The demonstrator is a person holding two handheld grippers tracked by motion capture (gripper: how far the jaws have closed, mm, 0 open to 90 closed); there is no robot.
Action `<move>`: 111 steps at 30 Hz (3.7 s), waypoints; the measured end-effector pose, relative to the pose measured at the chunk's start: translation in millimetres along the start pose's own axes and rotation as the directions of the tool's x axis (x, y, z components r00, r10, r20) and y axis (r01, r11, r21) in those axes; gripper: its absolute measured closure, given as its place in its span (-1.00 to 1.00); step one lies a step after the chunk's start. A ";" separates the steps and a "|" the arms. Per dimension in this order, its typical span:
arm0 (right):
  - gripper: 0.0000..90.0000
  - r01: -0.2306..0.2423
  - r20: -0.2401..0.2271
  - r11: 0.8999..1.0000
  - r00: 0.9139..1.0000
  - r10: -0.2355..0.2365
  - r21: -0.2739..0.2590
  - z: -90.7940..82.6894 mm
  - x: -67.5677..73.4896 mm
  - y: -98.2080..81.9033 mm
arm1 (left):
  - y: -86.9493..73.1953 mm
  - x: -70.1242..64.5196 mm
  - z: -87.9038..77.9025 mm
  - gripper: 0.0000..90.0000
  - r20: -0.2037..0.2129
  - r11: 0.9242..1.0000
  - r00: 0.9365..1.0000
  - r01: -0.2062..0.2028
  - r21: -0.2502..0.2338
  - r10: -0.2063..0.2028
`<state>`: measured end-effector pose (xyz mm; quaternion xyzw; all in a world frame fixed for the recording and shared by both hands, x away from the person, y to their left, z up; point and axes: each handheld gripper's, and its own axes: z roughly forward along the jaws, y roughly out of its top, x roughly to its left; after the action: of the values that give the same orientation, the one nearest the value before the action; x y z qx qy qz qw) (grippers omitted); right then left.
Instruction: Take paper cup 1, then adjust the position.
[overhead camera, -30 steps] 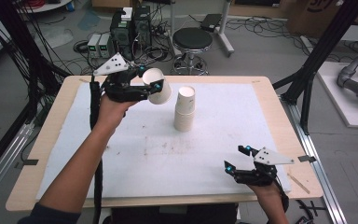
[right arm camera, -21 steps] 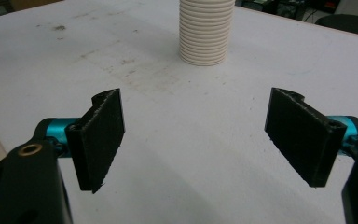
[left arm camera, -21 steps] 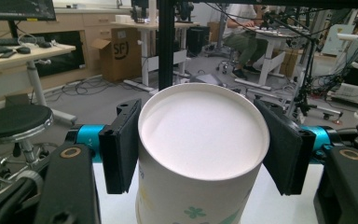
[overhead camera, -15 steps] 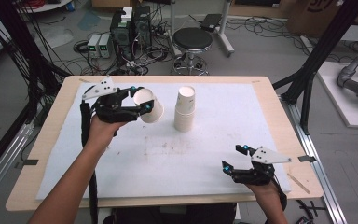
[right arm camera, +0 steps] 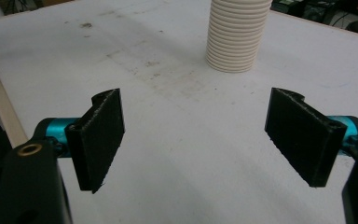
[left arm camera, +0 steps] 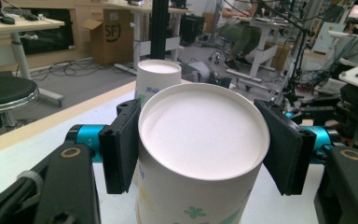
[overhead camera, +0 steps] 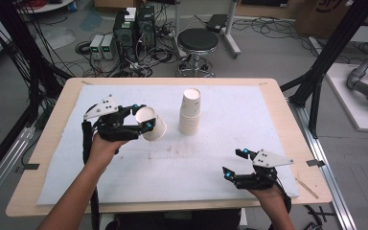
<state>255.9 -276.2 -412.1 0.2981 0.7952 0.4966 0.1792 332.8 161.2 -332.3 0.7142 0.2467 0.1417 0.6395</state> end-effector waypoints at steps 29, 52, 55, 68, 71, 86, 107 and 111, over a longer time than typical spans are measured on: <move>-0.55 0.058 -0.172 0.998 0.983 -0.057 -0.004 32.1 17.5 28.1 | -27.8 -27.1 12.0 -0.22 0.148 0.998 0.989 0.001 0.062 -0.010; -0.55 0.105 -0.287 0.994 0.952 -0.102 -0.005 62.8 35.3 51.4 | -32.9 -48.5 31.0 -0.21 0.287 0.995 0.958 -0.030 0.100 0.000; -0.55 0.110 -0.308 0.994 0.945 -0.107 -0.007 67.3 38.8 54.3 | -33.3 -50.7 35.9 -0.21 0.311 0.994 0.950 -0.035 0.104 0.000; -0.55 0.138 -0.393 0.990 0.911 -0.125 0.005 87.0 52.8 63.6 | -35.4 -58.9 47.2 -0.21 0.373 0.994 0.928 -0.032 0.101 -0.008; -0.54 0.126 -0.403 0.992 0.908 -0.113 0.006 90.3 52.6 63.3 | -35.1 -60.0 48.4 -0.21 0.392 0.996 0.920 -0.023 0.090 -0.014; -0.34 0.157 -0.433 0.987 0.892 -0.129 0.030 90.8 48.4 63.6 | -31.2 -59.6 50.3 -0.68 0.363 0.988 0.932 -0.031 0.150 -0.026; -0.35 0.402 -0.398 0.898 0.864 -0.307 0.179 90.7 55.3 92.1 | -17.2 -61.1 49.7 -0.67 0.397 0.941 0.916 -0.181 0.287 0.055; -0.35 0.439 -0.397 0.872 0.855 -0.332 0.215 91.4 58.7 97.5 | -17.8 -61.7 51.5 -0.67 0.396 0.932 0.916 -0.193 0.306 0.060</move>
<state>293.4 -143.4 -364.4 0.0616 0.9235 0.3688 0.0857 304.7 85.9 -350.1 0.8420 0.0912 -0.0023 0.5318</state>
